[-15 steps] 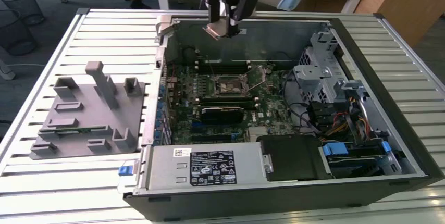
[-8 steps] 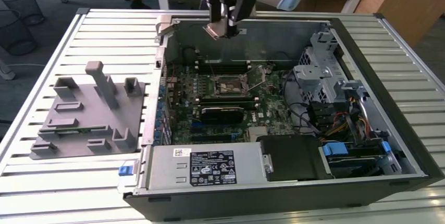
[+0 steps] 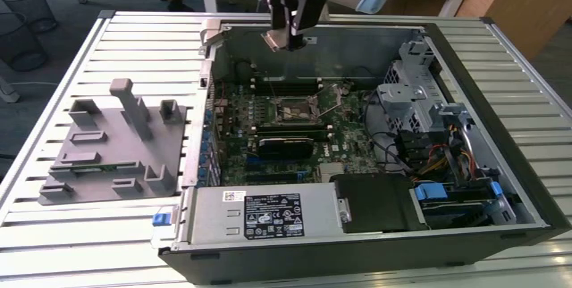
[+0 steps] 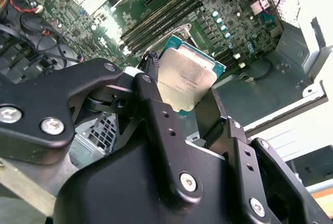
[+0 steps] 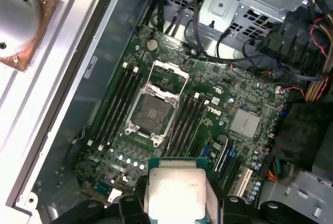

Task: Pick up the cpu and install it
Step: 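Place the cpu into insertion slot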

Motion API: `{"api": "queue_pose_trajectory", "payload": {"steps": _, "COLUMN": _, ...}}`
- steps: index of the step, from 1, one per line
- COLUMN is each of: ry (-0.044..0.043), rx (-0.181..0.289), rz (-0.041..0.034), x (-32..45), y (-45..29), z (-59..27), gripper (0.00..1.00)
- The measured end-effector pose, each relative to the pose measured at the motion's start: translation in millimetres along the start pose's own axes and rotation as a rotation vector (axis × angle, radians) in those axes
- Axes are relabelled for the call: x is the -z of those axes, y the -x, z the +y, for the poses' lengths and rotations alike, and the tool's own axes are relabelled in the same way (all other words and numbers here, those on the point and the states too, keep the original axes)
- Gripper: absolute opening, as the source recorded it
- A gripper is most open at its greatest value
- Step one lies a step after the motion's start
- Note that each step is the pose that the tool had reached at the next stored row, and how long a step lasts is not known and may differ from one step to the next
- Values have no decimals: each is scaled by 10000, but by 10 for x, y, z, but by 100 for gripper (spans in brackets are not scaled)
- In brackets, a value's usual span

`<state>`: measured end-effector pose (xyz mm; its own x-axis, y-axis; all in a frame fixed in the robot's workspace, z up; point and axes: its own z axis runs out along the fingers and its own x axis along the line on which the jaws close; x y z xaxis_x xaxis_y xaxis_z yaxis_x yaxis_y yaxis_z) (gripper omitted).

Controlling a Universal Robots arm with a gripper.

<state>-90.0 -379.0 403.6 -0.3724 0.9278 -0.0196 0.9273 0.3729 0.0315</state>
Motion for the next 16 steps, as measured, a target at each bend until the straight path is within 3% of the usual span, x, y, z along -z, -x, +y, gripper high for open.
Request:
{"api": "queue_pose_trajectory", "payload": {"steps": 10, "ry": -26, "rx": -1305, "rz": -41, "x": -39, "y": -7, "z": 3, "gripper": 53}}
{"api": "queue_pose_trajectory", "payload": {"steps": 16, "ry": -32, "rx": -1550, "rz": -47, "x": -116, "y": -41, "z": 34, "gripper": 53}}
